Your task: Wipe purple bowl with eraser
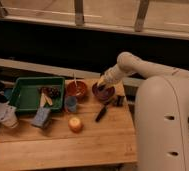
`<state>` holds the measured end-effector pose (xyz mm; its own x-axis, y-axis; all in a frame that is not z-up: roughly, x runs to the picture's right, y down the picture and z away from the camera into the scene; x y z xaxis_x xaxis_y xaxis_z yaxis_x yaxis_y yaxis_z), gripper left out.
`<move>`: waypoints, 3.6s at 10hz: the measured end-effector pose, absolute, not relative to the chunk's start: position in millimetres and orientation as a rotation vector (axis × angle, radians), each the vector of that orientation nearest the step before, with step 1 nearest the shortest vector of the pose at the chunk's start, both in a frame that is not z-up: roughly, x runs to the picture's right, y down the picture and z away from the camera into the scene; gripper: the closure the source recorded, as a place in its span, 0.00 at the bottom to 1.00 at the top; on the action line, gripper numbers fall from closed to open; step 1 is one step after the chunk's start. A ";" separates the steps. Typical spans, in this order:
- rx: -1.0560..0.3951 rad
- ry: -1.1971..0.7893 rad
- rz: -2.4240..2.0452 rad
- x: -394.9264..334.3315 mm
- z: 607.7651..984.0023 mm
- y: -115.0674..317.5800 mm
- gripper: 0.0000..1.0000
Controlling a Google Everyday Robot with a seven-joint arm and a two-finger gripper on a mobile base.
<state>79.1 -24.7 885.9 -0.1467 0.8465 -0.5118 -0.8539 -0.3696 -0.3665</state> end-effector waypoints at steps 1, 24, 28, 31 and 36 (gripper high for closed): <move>-0.793 0.011 1.779 74.0 886.2 -24.3 1.00; -0.813 0.084 1.736 51.2 910.3 0.2 1.00; -0.735 0.174 1.792 90.4 900.7 16.0 1.00; -0.675 0.171 1.812 99.2 918.4 -11.6 1.00; -0.761 0.130 1.744 54.3 922.2 -4.5 1.00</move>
<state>54.3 -4.5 922.2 -0.1185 0.8271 -0.5494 -0.8994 -0.3239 -0.2936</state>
